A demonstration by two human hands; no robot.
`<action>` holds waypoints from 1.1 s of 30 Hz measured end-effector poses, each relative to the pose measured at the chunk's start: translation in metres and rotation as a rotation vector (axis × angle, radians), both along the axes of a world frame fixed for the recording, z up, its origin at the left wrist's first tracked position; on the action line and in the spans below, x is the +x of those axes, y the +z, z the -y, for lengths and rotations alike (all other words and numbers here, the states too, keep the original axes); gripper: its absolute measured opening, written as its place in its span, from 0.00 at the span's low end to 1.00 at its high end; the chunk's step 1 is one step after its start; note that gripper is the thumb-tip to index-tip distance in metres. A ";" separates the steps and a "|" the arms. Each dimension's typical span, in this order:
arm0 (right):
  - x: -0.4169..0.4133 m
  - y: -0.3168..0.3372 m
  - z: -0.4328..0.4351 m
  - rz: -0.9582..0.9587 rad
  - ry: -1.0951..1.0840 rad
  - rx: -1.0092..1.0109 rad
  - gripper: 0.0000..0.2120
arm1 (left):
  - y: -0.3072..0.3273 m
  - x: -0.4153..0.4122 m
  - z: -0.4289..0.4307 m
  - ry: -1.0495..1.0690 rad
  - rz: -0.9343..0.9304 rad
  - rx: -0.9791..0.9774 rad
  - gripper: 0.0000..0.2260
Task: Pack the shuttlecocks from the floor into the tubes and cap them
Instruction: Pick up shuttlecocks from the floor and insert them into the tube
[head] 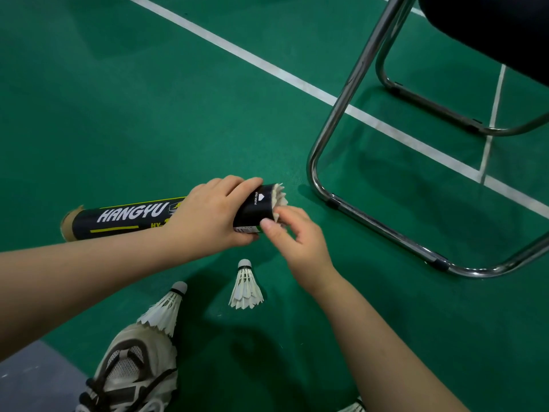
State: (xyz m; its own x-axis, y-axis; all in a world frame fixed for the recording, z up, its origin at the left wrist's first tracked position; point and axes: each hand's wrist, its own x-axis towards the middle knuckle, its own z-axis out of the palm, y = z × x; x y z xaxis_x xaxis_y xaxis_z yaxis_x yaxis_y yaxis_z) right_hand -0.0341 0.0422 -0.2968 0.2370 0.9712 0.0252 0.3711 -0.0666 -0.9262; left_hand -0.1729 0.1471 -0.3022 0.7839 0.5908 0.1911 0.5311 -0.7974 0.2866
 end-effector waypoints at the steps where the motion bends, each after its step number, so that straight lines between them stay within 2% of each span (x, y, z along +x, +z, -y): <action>1: -0.001 0.002 -0.001 0.022 0.054 -0.044 0.17 | 0.000 -0.001 0.001 -0.010 -0.006 0.000 0.34; 5: -0.001 0.005 -0.009 0.031 0.211 -0.247 0.18 | -0.004 -0.005 0.006 -0.059 -0.047 0.006 0.34; 8: -0.006 0.006 -0.010 0.001 0.363 -0.401 0.14 | -0.009 -0.011 0.012 -0.119 -0.093 0.027 0.34; 10: -0.012 0.001 -0.008 -0.052 0.371 -0.371 0.15 | -0.011 -0.015 0.012 -0.122 -0.099 0.034 0.33; 11: -0.018 -0.003 -0.007 -0.103 0.302 -0.298 0.16 | -0.011 -0.017 0.011 -0.110 -0.094 0.036 0.32; 14: -0.030 -0.018 -0.005 -0.334 -0.105 -0.019 0.17 | -0.008 -0.021 0.004 -0.038 -0.081 0.055 0.33; 16: -0.036 -0.025 -0.002 -0.350 -0.274 0.053 0.19 | -0.008 -0.026 -0.002 0.005 -0.091 0.069 0.37; 19: -0.039 -0.039 0.006 -0.154 -0.300 -0.047 0.22 | -0.007 -0.038 -0.010 0.075 -0.087 0.071 0.40; 22: -0.043 -0.061 0.021 0.132 -0.119 -0.318 0.36 | -0.007 -0.047 -0.014 0.126 -0.085 0.067 0.41; 24: -0.047 -0.072 0.029 0.210 -0.042 -0.439 0.41 | -0.009 -0.053 -0.012 0.128 -0.097 0.070 0.41; 30: -0.063 -0.090 0.037 0.453 -0.064 -0.653 0.37 | -0.016 -0.066 -0.006 0.098 -0.104 0.062 0.42; 33: -0.068 -0.096 0.038 0.476 -0.071 -0.722 0.34 | -0.015 -0.069 -0.004 0.095 -0.095 0.072 0.41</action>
